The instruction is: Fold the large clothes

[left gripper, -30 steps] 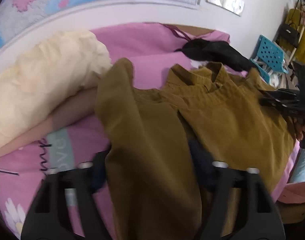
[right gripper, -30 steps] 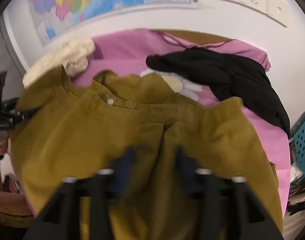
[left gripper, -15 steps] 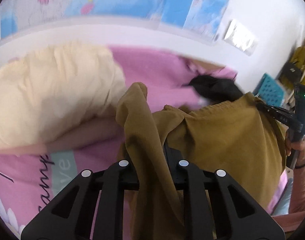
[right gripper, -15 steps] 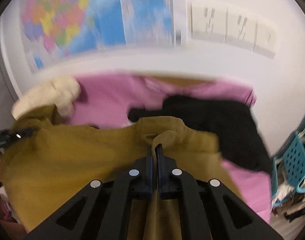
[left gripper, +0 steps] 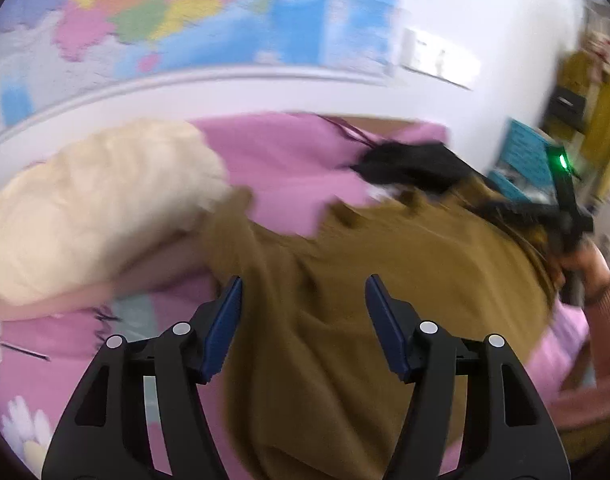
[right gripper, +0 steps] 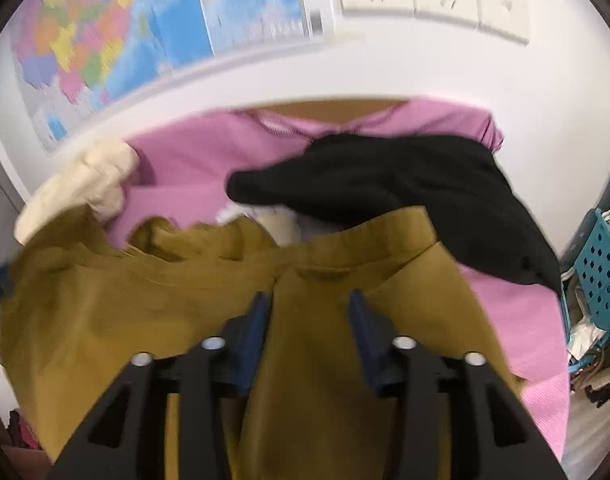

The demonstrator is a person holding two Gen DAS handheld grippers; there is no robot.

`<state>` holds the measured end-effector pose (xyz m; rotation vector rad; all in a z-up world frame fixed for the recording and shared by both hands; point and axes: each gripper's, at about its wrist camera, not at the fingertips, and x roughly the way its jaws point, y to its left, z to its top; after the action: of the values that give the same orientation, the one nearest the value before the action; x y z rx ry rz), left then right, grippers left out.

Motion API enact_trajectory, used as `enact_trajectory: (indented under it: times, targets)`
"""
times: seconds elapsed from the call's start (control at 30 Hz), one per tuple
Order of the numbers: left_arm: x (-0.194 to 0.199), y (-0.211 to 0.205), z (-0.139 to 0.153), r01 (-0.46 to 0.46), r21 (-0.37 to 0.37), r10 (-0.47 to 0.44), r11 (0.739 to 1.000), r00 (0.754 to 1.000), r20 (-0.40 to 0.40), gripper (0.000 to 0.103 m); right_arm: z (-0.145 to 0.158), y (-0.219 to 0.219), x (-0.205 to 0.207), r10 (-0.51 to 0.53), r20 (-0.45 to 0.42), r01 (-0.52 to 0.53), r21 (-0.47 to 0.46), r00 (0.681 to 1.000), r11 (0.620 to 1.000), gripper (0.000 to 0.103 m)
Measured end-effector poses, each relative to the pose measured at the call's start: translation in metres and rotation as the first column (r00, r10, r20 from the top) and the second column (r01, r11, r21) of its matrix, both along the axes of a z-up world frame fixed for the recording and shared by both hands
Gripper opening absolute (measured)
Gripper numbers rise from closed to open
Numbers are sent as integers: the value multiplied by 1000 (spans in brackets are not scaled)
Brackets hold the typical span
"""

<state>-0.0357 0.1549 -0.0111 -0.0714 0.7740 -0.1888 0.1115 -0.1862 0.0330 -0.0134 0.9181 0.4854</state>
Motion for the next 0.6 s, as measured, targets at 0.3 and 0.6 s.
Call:
enact_trajectory:
  times: [0.3,0.6]
  targets:
    - [28,9,-62,-42,-31,36,999,987,-158,62,-28,38,-2,134,-42,-136,-37,990,990,48]
    - [32,4,-80,-36,21,38,999,994,-105,67,-36,30,14,50,-83,-53,-34,995,998,46]
